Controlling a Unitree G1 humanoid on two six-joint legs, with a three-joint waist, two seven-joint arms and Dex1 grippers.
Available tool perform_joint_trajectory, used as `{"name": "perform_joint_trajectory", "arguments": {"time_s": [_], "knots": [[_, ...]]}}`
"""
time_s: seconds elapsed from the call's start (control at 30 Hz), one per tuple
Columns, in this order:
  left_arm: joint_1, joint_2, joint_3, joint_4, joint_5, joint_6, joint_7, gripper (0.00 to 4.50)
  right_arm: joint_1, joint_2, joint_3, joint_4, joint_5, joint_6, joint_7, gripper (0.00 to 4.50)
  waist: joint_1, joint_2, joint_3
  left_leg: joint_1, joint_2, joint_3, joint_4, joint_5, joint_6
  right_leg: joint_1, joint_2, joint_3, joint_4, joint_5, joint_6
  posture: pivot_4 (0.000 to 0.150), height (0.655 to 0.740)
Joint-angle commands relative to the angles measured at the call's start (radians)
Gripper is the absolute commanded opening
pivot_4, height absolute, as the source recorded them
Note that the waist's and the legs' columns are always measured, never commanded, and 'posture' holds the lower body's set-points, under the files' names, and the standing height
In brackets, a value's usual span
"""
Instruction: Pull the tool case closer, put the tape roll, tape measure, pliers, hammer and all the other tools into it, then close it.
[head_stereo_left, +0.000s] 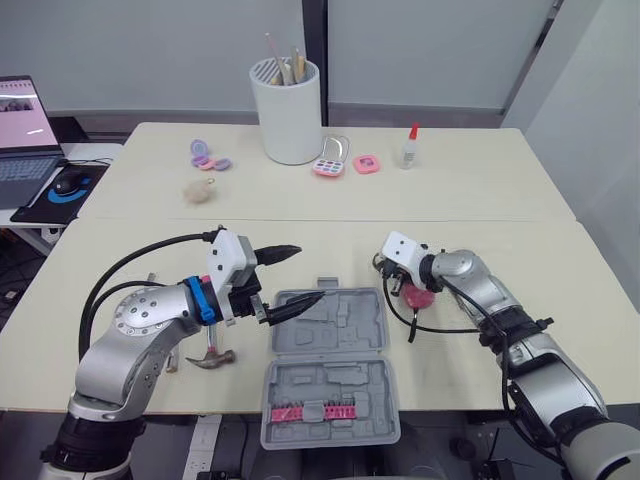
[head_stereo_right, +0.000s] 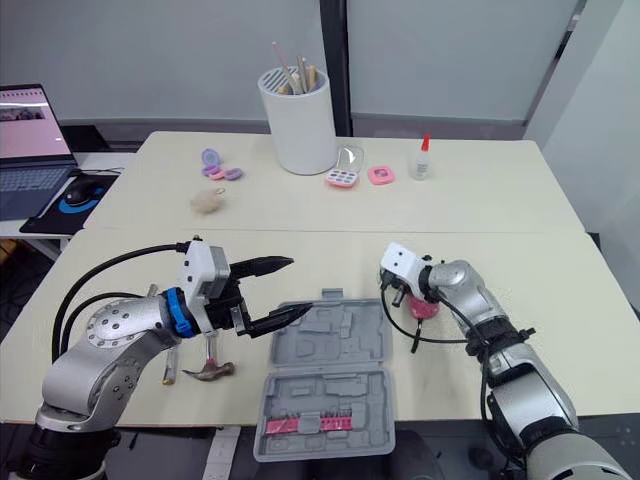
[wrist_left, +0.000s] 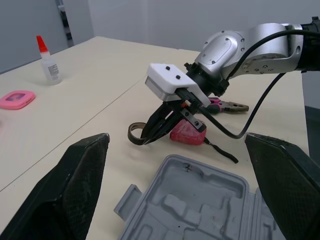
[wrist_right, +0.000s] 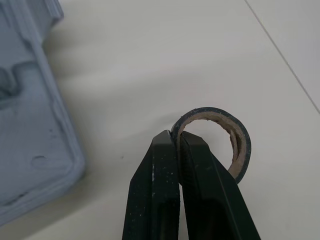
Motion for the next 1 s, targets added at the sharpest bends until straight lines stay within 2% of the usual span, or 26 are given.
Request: {"name": "perform_joint_trajectory", "arguments": {"time_s": [0.03,0.2,0.4,0.7,1.0], "knots": [[0.068,0.042,0.111,-0.037,-0.092,0.071,0.004,4.50,0.010,0.021,0.019,-0.192,0.045,0.124,0.070,0.01,-0.005,0.000,0.000,0.000,0.001,0.000,0.000,0.000,0.000,0.000,0.000,0.000,0.000,0.000,0.000,0.150,0.7400],[0.242,0.086,0.244,-0.086,-0.137,0.103,-0.001,4.50,0.001,0.090,0.078,-0.281,0.062,0.249,0.097,0.01,-0.010,0.000,0.000,0.000,0.002,-0.001,0.000,0.000,0.000,0.000,0.001,-0.001,0.000,0.000,0.000,0.150,0.7400],[0.446,0.116,0.409,-0.164,-0.232,0.171,-0.024,4.50,0.013,0.219,0.154,-0.273,0.072,0.263,0.078,0.01,-0.009,0.000,0.000,0.000,0.001,-0.001,0.000,0.000,0.000,0.000,0.000,-0.002,0.000,0.000,0.000,0.150,0.7400],[0.496,0.150,0.487,-0.182,-0.293,0.218,-0.018,4.50,0.014,0.329,0.192,-0.145,0.063,0.194,-0.002,0.01,0.004,-0.001,-0.001,0.000,0.001,-0.002,0.000,0.000,-0.001,0.000,0.000,-0.002,0.000,0.000,0.000,0.150,0.7400],[0.487,0.180,0.488,-0.168,-0.294,0.223,-0.021,4.50,0.013,0.358,0.201,-0.043,0.041,0.124,-0.050,0.01,0.004,-0.001,-0.001,0.000,0.001,-0.002,-0.001,-0.001,-0.001,0.000,0.000,-0.002,0.000,0.000,-0.001,0.150,0.7400]]}}
